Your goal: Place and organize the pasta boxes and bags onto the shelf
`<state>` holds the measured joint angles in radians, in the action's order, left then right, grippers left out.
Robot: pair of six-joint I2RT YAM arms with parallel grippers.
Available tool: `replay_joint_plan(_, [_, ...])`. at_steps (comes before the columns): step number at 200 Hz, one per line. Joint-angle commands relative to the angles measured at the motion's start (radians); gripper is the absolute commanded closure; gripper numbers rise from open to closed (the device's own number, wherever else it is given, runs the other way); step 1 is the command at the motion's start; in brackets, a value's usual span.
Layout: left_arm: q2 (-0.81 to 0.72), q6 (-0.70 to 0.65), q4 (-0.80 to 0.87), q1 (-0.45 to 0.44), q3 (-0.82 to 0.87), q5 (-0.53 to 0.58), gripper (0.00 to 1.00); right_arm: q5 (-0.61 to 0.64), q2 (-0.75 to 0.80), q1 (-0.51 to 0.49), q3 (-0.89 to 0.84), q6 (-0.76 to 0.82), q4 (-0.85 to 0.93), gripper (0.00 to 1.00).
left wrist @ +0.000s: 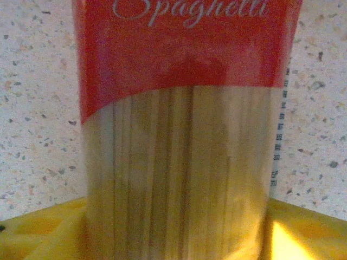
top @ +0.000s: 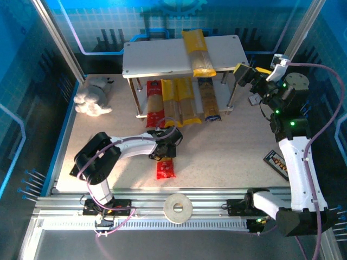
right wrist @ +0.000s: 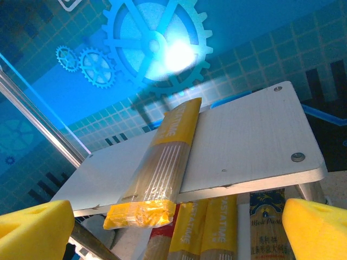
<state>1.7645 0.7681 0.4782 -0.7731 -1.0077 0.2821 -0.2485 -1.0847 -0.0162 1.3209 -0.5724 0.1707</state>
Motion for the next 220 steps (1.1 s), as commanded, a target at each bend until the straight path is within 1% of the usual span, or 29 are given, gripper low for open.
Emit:
replay_joint_plan(1, [0.044, -0.028, -0.052, 0.0, 0.015, -0.13, 0.43, -0.018, 0.015, 0.016, -0.014, -0.013, -0.04, 0.0])
replay_joint_plan(6, [0.041, -0.033, -0.055, 0.0, 0.018, -0.136, 0.45, -0.018, 0.016, 0.017, -0.015, -0.014, -0.042, 0.0])
replay_joint_plan(10, [0.038, -0.037, -0.06, 0.0, 0.022, -0.141, 0.51, -0.017, 0.016, 0.016, -0.015, -0.014, -0.043, 0.0])
replay_joint_plan(20, [0.024, -0.043, -0.072, -0.001, 0.034, -0.15, 0.53, -0.015, 0.019, 0.018, -0.017, -0.014, -0.042, 0.0])
replay_joint_plan(29, [0.009, -0.048, -0.082, -0.001, 0.048, -0.157, 0.57, -0.014, 0.02, 0.018, -0.018, -0.014, -0.042, 0.0])
replay_joint_plan(30, [0.007, -0.048, -0.082, -0.001, 0.048, -0.157, 0.58, -0.014, 0.02, 0.018, -0.019, -0.014, -0.042, 0.0])
replay_joint_plan(33, [0.002, -0.05, -0.08, -0.001, 0.052, -0.158, 0.67, -0.013, 0.021, 0.018, -0.019, -0.014, -0.042, 0.0])
replay_joint_plan(36, [-0.004, -0.051, -0.077, -0.001, 0.054, -0.157, 0.71, -0.013, 0.022, 0.018, -0.019, -0.014, -0.041, 0.0])
replay_joint_plan(38, [-0.009, -0.053, -0.075, 0.0, 0.056, -0.157, 0.77, -0.012, 0.023, 0.018, -0.019, -0.014, -0.04, 0.0])
replay_joint_plan(42, [-0.018, -0.056, -0.071, 0.0, 0.058, -0.158, 0.83, -0.012, 0.024, 0.019, -0.019, -0.012, -0.041, 0.0])
replay_joint_plan(44, [-0.022, -0.057, -0.068, -0.001, 0.06, -0.159, 0.87, -0.012, 0.025, 0.019, -0.02, -0.012, -0.04, 0.0])
replay_joint_plan(47, [-0.03, -0.061, -0.063, -0.002, 0.062, -0.158, 0.9, -0.012, 0.026, 0.019, -0.02, -0.011, -0.04, 0.0])
replay_joint_plan(54, [-0.046, -0.069, -0.052, -0.003, 0.065, -0.163, 0.92, -0.01, 0.029, 0.019, -0.02, -0.012, -0.041, 0.0])
replay_joint_plan(57, [-0.054, -0.072, -0.045, -0.004, 0.067, -0.166, 0.98, -0.009, 0.029, 0.019, -0.021, -0.012, -0.041, 0.0])
replay_joint_plan(60, [-0.063, -0.075, -0.036, -0.004, 0.067, -0.165, 1.0, -0.008, 0.031, 0.019, -0.022, -0.012, -0.041, 0.0])
replay_joint_plan(91, [-0.156, -0.097, 0.034, -0.006, 0.072, -0.192, 1.0, -0.007, 0.04, 0.021, -0.032, -0.021, -0.054, 0.0])
replay_joint_plan(130, [-0.219, -0.1, 0.09, -0.007, 0.066, -0.25, 1.0, -0.007, 0.048, 0.022, -0.043, -0.029, -0.061, 0.0])
replay_joint_plan(158, [-0.296, -0.099, 0.161, -0.029, 0.05, -0.274, 1.0, -0.005, 0.051, 0.022, -0.043, -0.027, -0.058, 0.0])
replay_joint_plan(186, [-0.413, -0.109, 0.294, -0.057, -0.019, -0.309, 1.0, -0.004, 0.047, 0.024, -0.042, -0.022, -0.054, 0.0])
replay_joint_plan(220, [-0.574, -0.132, 0.482, -0.057, -0.163, -0.333, 1.0, -0.003, 0.034, 0.024, -0.034, -0.005, -0.019, 0.0])
